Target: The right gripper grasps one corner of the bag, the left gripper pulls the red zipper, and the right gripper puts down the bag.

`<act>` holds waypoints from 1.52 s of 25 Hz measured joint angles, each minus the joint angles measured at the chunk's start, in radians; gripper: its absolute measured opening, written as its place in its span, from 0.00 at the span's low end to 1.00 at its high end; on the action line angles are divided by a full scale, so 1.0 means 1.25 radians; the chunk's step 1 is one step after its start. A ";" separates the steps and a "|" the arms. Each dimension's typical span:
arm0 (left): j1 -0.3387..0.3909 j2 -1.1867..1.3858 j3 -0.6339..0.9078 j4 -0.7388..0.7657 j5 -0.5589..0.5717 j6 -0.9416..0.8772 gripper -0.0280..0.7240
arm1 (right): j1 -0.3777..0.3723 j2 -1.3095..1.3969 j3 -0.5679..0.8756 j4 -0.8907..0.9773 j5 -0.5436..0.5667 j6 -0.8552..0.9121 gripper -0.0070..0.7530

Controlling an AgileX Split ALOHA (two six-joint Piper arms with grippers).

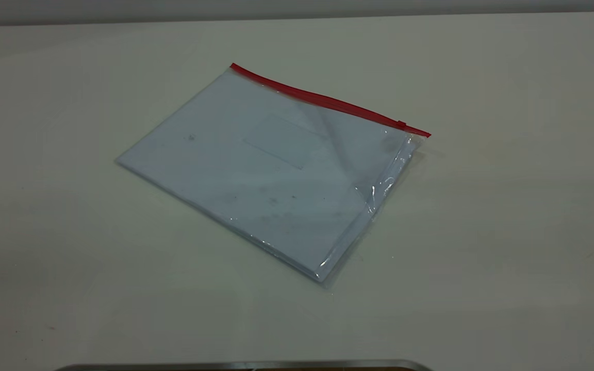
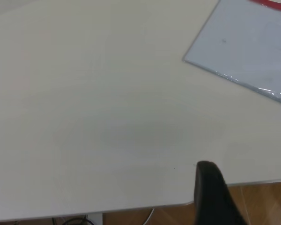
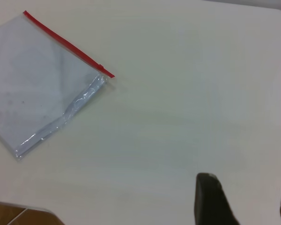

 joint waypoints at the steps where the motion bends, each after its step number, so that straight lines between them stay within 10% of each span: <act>1: 0.000 0.000 0.000 0.000 0.000 0.000 0.62 | 0.000 0.000 0.000 0.000 0.000 0.000 0.53; 17: 0.000 0.026 0.001 0.000 -0.073 -0.018 0.62 | 0.000 0.008 -0.002 0.096 -0.024 -0.002 0.53; 31: 0.000 0.714 -0.143 -0.034 -0.431 0.074 0.80 | 0.000 0.634 -0.002 0.509 -0.519 -0.456 0.71; 38: 0.000 1.012 -0.296 -0.227 -0.485 0.226 0.82 | 0.000 1.100 -0.042 0.862 -0.613 -0.799 0.71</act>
